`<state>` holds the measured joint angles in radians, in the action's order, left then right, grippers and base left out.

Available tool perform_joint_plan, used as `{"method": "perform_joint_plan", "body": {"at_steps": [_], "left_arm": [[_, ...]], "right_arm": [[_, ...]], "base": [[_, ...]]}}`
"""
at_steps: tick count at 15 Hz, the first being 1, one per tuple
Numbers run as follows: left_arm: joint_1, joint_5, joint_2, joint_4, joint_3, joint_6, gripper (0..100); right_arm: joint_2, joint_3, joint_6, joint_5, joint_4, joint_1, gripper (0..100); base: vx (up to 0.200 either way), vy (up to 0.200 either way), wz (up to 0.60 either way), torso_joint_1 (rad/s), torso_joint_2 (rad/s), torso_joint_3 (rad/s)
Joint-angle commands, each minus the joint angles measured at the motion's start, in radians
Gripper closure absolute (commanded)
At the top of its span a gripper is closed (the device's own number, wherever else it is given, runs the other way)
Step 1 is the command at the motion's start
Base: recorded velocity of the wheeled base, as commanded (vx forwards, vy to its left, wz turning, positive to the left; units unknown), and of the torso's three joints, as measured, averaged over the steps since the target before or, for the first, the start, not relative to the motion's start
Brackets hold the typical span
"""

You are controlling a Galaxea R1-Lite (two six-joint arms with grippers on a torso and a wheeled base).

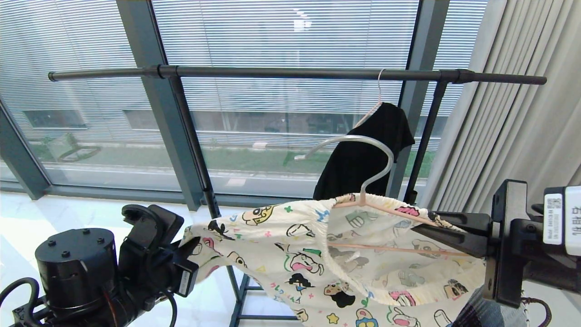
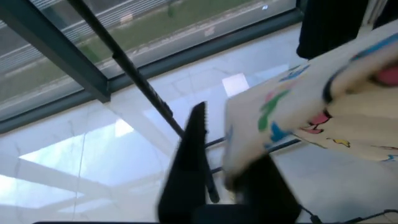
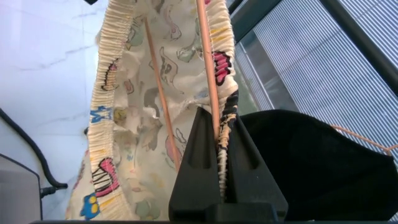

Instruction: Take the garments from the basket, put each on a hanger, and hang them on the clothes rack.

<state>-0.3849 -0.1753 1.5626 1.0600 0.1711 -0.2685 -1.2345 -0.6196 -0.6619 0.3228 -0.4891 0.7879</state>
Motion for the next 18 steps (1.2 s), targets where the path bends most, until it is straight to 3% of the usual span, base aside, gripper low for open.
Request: {"method": "perform_joint_plan", "body": {"at_steps": [1, 4, 9, 10, 13, 15, 17, 18], "left_arm": [[0.089, -0.032, 0.024, 0.000, -0.010, -0.003, 100], [0.101, -0.058, 0.022, 0.002, -0.030, -0.006, 100], [0.035, -0.061, -0.001, 0.017, -0.036, -0.005, 100], [0.029, -0.061, -0.010, 0.018, -0.042, -0.005, 0], [0.029, -0.062, -0.067, 0.018, -0.067, 0.000, 0], [0.038, -0.064, -0.136, 0.018, -0.119, 0.000, 0], [0.077, -0.116, -0.154, 0.018, -0.139, -0.001, 0], [0.109, -0.217, -0.148, 0.018, -0.130, -0.006, 0]], "right_arm": [[0.000, 0.000, 0.001, -0.002, 0.000, -0.001, 100], [-0.002, -0.002, 0.019, -0.013, 0.000, -0.001, 100], [-0.003, 0.006, 0.048, -0.022, 0.000, -0.001, 100], [-0.003, 0.012, 0.051, -0.022, 0.000, -0.001, 100], [-0.002, 0.040, 0.088, -0.064, 0.000, -0.002, 100], [-0.002, 0.087, 0.182, -0.202, 0.000, -0.001, 100], [-0.003, 0.126, 0.260, -0.264, 0.004, -0.002, 100], [-0.011, 0.159, 0.361, -0.343, 0.003, -0.002, 100]], "base": [[0.000, 0.000, 0.00, 0.000, 0.00, 0.000], [0.000, 0.000, 0.00, 0.000, 0.00, 0.000], [0.000, 0.000, 0.00, 0.000, 0.00, 0.000], [0.000, 0.000, 0.00, 0.000, 0.00, 0.000], [0.000, 0.000, 0.00, 0.000, 0.00, 0.000], [0.000, 0.000, 0.00, 0.000, 0.00, 0.000], [0.000, 0.000, 0.00, 0.000, 0.00, 0.000], [0.000, 0.000, 0.00, 0.000, 0.00, 0.000]]}}
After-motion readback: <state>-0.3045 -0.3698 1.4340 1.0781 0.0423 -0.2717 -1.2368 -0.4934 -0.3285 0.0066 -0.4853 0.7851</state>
